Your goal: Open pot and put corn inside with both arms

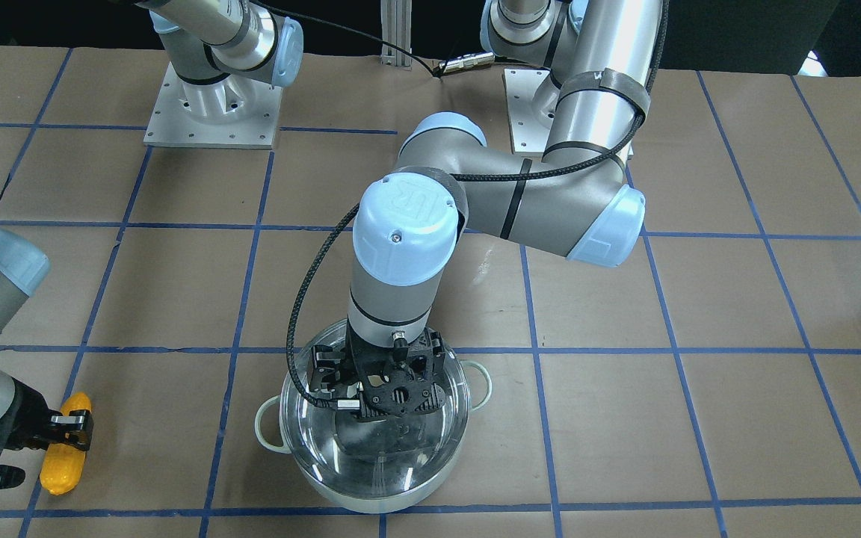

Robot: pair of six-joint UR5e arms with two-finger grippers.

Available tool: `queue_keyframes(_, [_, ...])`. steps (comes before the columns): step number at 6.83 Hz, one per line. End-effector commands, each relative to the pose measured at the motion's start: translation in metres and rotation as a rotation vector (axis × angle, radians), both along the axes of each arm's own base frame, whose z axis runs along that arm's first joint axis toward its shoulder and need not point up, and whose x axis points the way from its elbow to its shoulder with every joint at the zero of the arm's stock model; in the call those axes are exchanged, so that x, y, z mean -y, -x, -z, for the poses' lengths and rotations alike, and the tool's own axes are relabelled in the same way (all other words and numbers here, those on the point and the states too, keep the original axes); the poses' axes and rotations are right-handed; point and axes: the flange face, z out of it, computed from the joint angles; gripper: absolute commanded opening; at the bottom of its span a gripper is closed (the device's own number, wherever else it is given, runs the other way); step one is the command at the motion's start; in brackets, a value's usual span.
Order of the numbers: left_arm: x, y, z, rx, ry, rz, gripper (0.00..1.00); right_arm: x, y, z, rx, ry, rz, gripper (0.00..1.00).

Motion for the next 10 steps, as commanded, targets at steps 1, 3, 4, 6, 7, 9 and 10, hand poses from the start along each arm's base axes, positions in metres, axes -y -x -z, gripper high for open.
queue_keyframes(1, [-0.003, -0.001, -0.009, 0.002, 0.005, 0.006, 0.58, -0.022, -0.008, -0.07, 0.006, -0.026, 0.009, 0.07])
queue_keyframes(3, [-0.008, -0.003, -0.012, 0.005, -0.012, 0.002, 0.29, -0.045, -0.029, -0.125, 0.02, -0.047, 0.0, 0.07])
queue_keyframes(4, [-0.008, -0.003, -0.009, 0.009, -0.023, 0.0, 0.2, -0.054, -0.062, -0.165, 0.012, -0.01, -0.011, 0.07])
queue_keyframes(6, [-0.013, -0.009, -0.039, 0.002, 0.0, -0.003, 0.16, -0.056, -0.134, -0.192, 0.022, -0.005, 0.0, 0.07])
queue_keyframes(7, [-0.025, -0.029, -0.076, 0.01, -0.009, -0.003, 0.16, -0.056, -0.166, -0.195, 0.027, 0.005, -0.005, 0.07])
queue_keyframes(9, [0.0, -0.152, -0.1, 0.049, -0.031, 0.084, 0.16, -0.045, -0.24, -0.182, 0.039, -0.008, 0.033, 0.07])
queue_keyframes(10, [0.015, -0.213, -0.077, 0.062, -0.058, 0.133, 0.16, -0.042, -0.325, -0.155, 0.029, 0.011, 0.012, 0.07])
